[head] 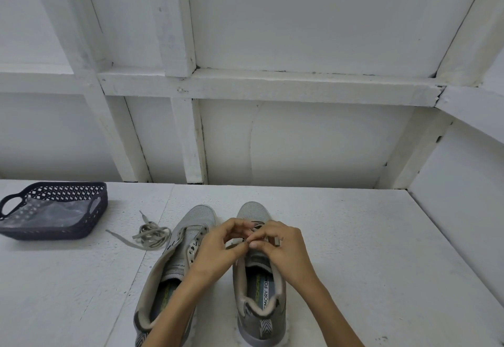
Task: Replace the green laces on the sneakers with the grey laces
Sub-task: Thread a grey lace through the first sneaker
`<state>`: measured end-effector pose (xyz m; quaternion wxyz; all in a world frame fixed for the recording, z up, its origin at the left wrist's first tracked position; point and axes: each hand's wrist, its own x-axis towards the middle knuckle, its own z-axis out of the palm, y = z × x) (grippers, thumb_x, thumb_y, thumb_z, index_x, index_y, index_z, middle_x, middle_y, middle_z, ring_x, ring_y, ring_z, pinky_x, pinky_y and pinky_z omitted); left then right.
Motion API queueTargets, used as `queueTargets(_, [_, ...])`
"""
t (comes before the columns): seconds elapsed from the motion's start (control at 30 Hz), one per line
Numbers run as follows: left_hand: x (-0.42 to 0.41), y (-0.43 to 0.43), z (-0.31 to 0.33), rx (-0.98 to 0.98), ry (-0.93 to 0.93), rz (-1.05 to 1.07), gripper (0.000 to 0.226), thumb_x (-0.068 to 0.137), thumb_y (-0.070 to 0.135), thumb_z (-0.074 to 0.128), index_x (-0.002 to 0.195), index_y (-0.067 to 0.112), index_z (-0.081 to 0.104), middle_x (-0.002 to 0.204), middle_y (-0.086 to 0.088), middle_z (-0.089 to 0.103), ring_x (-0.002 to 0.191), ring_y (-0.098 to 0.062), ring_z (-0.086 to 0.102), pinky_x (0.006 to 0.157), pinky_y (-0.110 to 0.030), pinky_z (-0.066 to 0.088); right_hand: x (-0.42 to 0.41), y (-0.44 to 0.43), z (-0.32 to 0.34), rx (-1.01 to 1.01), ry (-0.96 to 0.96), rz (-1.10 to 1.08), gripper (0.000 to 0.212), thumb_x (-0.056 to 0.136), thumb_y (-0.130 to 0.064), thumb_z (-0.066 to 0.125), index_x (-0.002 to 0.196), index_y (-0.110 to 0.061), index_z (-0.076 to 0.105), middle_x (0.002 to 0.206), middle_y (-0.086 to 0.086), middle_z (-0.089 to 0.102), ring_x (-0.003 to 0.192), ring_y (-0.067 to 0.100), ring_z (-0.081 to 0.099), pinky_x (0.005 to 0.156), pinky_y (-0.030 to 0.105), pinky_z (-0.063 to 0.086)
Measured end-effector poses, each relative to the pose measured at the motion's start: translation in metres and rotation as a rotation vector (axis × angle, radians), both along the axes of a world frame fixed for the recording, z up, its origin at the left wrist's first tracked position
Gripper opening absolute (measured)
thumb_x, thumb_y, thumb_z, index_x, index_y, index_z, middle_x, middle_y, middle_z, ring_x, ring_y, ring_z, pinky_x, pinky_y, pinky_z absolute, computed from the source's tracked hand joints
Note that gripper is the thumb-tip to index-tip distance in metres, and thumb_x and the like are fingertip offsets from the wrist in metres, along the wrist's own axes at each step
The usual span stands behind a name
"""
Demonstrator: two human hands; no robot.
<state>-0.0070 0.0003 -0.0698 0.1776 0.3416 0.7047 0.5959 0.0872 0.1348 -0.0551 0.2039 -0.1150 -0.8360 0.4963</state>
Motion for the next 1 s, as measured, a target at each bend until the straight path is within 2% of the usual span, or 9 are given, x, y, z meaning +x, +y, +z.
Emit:
queueTargets(0.13, [0.004,0.005,0.004,-0.016,0.038,-0.105,0.043,0.075,0.008,0.061,0.114,0.025,0.064,0.111,0.012,0.069,0.111,-0.005,0.061,0.092,-0.016,0.047,0.001,-0.002,-0.001,-0.094,0.033,-0.022,0.028,0.077,-0.002,0.074,0.075,-0.029,0.074,0.084,-0.016,0.070,0.087,0.005,0.066,0.080,0.013,0.047])
queueTargets(0.27, [0.010,0.013,0.001,0.019,-0.021,-0.133,0.047,0.074,0.011,0.071,0.119,0.021,0.063,0.113,0.006,0.070,0.111,-0.009,0.062,0.100,-0.030,0.044,0.001,-0.003,0.007,-0.166,0.032,-0.028,0.029,0.077,0.007,0.069,0.073,-0.022,0.073,0.075,-0.014,0.071,0.076,0.001,0.067,0.072,0.010,0.047])
queueTargets(0.4, [0.010,0.017,-0.008,-0.081,0.172,-0.106,0.037,0.068,0.043,0.076,0.103,0.038,0.066,0.102,0.030,0.067,0.107,0.009,0.057,0.116,-0.049,0.020,-0.007,0.005,0.027,-0.177,0.064,0.020,0.031,0.078,0.008,0.069,0.072,-0.023,0.071,0.071,-0.008,0.070,0.069,0.005,0.064,0.069,0.017,0.049])
queueTargets(0.53, [0.009,0.019,-0.016,-0.066,0.173,-0.105,0.026,0.070,0.041,0.078,0.092,0.032,0.070,0.098,0.017,0.072,0.103,-0.001,0.064,0.119,-0.050,-0.001,-0.021,0.013,0.071,-0.400,0.218,0.091,0.023,0.085,0.010,0.061,0.076,-0.011,0.066,0.060,0.001,0.060,0.053,0.019,0.052,0.049,0.023,0.044])
queueTargets(0.67, [0.010,0.017,-0.011,-0.085,0.160,-0.097,0.027,0.068,0.040,0.078,0.091,0.028,0.071,0.098,0.014,0.073,0.102,-0.002,0.065,0.120,-0.044,-0.008,-0.038,0.023,0.121,-0.570,0.427,0.142,0.016,0.087,0.010,0.057,0.081,-0.004,0.062,0.063,0.007,0.058,0.052,0.015,0.054,0.048,0.023,0.047])
queueTargets(0.77, [0.012,0.018,-0.005,-0.055,0.115,-0.080,0.030,0.067,0.042,0.078,0.090,0.024,0.073,0.101,0.014,0.072,0.104,-0.002,0.064,0.121,-0.042,0.001,-0.046,0.018,0.126,-0.586,0.408,0.186,0.012,0.088,0.007,0.057,0.083,-0.002,0.062,0.066,0.009,0.058,0.055,0.016,0.055,0.048,0.023,0.047])
queueTargets(0.87, [0.014,0.022,-0.002,0.029,0.017,-0.047,0.025,0.070,0.034,0.082,0.090,0.021,0.073,0.107,0.007,0.071,0.109,-0.011,0.063,0.106,-0.040,0.040,-0.049,0.016,0.119,-0.629,0.359,0.214,0.008,0.091,0.004,0.056,0.087,-0.001,0.060,0.074,0.011,0.062,0.056,0.017,0.055,0.046,0.023,0.046])
queueTargets(0.9, [0.016,0.024,-0.001,0.046,-0.002,-0.038,0.024,0.070,0.031,0.083,0.089,0.019,0.074,0.108,0.004,0.070,0.110,-0.013,0.063,0.099,-0.037,0.046,-0.050,0.016,0.119,-0.625,0.351,0.209,0.008,0.091,0.004,0.055,0.088,-0.001,0.060,0.077,0.012,0.064,0.056,0.017,0.055,0.046,0.023,0.046])
queueTargets(1.0, [0.018,0.028,-0.006,0.062,-0.064,-0.014,0.025,0.067,0.029,0.084,0.083,0.014,0.074,0.113,0.002,0.068,0.112,-0.014,0.062,0.097,-0.041,0.050,-0.051,0.018,0.129,-0.608,0.370,0.199,0.010,0.091,0.005,0.055,0.086,-0.002,0.060,0.076,0.014,0.067,0.052,0.016,0.053,0.045,0.022,0.045])
